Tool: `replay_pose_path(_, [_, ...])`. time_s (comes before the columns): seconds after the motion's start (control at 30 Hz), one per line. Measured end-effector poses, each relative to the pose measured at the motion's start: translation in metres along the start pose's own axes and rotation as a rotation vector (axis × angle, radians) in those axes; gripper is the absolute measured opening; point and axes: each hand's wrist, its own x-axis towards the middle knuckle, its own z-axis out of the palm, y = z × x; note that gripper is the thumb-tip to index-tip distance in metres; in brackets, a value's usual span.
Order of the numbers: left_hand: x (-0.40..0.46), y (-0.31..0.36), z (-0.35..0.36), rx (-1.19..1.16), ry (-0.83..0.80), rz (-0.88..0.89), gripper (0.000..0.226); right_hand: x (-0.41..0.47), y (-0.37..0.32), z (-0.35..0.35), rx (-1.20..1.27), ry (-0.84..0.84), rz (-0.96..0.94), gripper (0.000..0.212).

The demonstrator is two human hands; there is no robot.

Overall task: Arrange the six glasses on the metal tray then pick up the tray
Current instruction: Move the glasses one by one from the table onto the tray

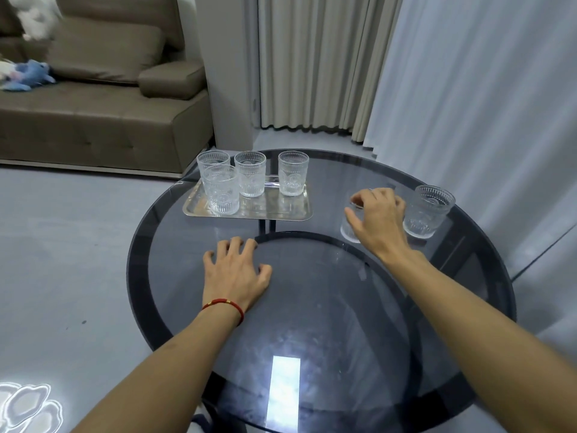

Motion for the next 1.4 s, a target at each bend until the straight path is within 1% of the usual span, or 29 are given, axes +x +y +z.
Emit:
replay_pose_path(0.03, [0.000,0.000,0.000,-0.002,-0.001,0.000,0.045,-0.003,-0.004,0.000,0.031,-0.008,0.008,0.030])
replay_pose_path(0.07, [0.000,0.001,-0.001,-0.004,-0.001,0.000,0.045,-0.004,-0.007,0.001,0.066,-0.037,0.049,0.041])
replay_pose_path(0.13, [0.000,0.001,-0.001,-0.003,-0.004,0.000,0.045,-0.005,-0.014,0.001,0.177,-0.138,0.190,0.064])
replay_pose_path(0.2, [0.000,0.000,-0.001,-0.002,-0.002,0.000,0.045,-0.002,-0.021,0.001,0.267,-0.176,0.269,0.072])
replay_pose_path(0.3, [0.000,0.001,-0.001,-0.011,-0.001,-0.003,0.044,0.009,-0.035,0.000,0.320,-0.134,0.259,0.076])
replay_pose_path(0.43, [0.001,0.000,0.000,-0.008,-0.001,-0.002,0.045,0.032,-0.072,0.007,0.446,-0.062,0.137,0.079])
replay_pose_path(0.5, [0.001,-0.001,0.001,-0.010,-0.006,0.000,0.046,0.045,-0.093,0.015,0.517,-0.052,0.097,0.080])
replay_pose_path(0.6, [0.001,0.000,0.001,-0.016,-0.006,-0.003,0.045,0.066,-0.124,0.035,0.558,-0.114,0.061,0.081])
replay_pose_path(0.73, [0.001,0.000,0.001,-0.019,-0.001,-0.002,0.044,0.083,-0.148,0.064,0.478,-0.232,-0.002,0.088])
replay_pose_path(0.93, [0.002,-0.001,0.002,-0.008,-0.006,-0.002,0.048,0.088,-0.154,0.091,0.481,-0.268,0.007,0.087])
replay_pose_path(1.07, [0.002,-0.001,0.002,-0.012,-0.004,-0.008,0.047,0.084,-0.150,0.086,0.480,-0.334,-0.005,0.095])
replay_pose_path(1.13, [0.003,-0.002,0.002,-0.015,-0.005,-0.008,0.046,0.075,-0.141,0.076,0.488,-0.333,-0.003,0.092])
replay_pose_path(1.2, [0.002,-0.002,0.003,-0.019,-0.005,-0.011,0.046,0.059,-0.126,0.063,0.449,-0.283,-0.026,0.081])
replay_pose_path(1.3, [0.002,-0.003,0.002,-0.012,-0.006,-0.001,0.045,0.028,-0.085,0.040,0.289,-0.111,-0.097,0.059])
replay_pose_path(1.4, [0.002,-0.002,0.001,-0.017,-0.015,0.006,0.044,0.004,-0.028,0.017,0.066,0.089,-0.063,0.048])
